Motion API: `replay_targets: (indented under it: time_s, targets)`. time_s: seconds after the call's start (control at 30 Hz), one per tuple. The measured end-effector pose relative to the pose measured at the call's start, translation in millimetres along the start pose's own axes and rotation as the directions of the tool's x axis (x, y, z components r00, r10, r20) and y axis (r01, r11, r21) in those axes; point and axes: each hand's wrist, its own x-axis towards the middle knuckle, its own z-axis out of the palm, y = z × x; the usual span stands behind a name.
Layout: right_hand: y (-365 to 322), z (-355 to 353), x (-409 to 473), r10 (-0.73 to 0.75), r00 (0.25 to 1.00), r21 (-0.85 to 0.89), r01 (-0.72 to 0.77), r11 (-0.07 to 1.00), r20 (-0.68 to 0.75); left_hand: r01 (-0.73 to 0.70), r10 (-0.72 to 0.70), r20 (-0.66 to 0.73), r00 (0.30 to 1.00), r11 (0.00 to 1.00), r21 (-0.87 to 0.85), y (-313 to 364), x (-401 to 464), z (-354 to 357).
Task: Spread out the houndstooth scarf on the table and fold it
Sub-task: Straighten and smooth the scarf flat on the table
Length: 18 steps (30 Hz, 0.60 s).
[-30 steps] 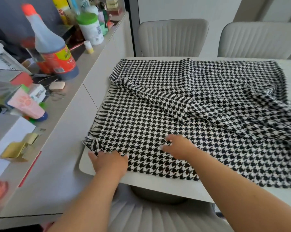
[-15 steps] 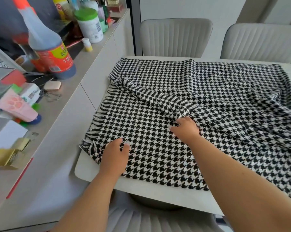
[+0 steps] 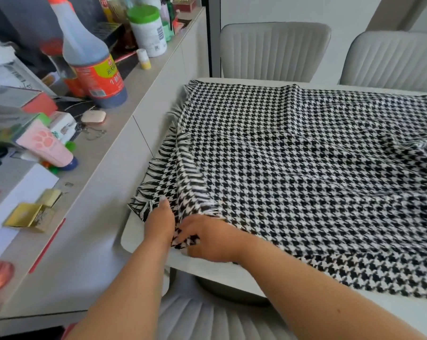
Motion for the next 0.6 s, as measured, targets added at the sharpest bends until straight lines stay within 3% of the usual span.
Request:
replay_targets:
  time_s: [0.07, 0.17, 0.27, 0.37, 0.47, 0.5, 0.6]
  targets:
    - [10.0, 9.9, -1.9, 0.055, 0.998, 0.055, -0.053, 0.997, -0.026, 0.053, -0.054, -0.004, 0.999, 0.993, -0.109, -3.6, 3.8, -1.5]
    - [30.0, 16.4, -13.1, 0.161, 0.978, 0.075, -0.152, 0.985, -0.136, -0.008, 0.009, 0.006, 1.000, 0.997, -0.077, -2.2, -2.0, -2.2]
    - [49.8, 19.3, -24.4, 0.294, 0.929, 0.008, -0.300, 0.954, -0.226, -0.152, 0.147, 0.040, 0.988, 0.974, 0.170, -6.3, -9.2, 2.5]
    - [64.5, 19.6, -34.7, 0.350, 0.898, -0.096, -0.386, 0.917, -0.265, -0.294, 0.274, 0.115, 0.955, 0.807, 0.512, -15.1, -11.3, 6.9]
    - [76.5, 17.3, -45.4, 0.384, 0.884, -0.140, -0.429, 0.892, -0.266, -0.349, 0.331, 0.148, 0.932, 0.707, 0.615, -19.3, -6.4, 5.2]
    - [80.5, 16.4, -47.6, 0.385, 0.880, -0.160, -0.437, 0.885, -0.277, -0.349, 0.346, 0.126, 0.930, 0.721, 0.598, -20.1, -3.4, 3.0]
    - [87.4, 12.6, -52.6, 0.383, 0.867, -0.208, -0.458, 0.864, -0.318, -0.231, 0.269, -0.045, 0.962, 0.892, 0.389, -14.9, 0.4, -4.2]
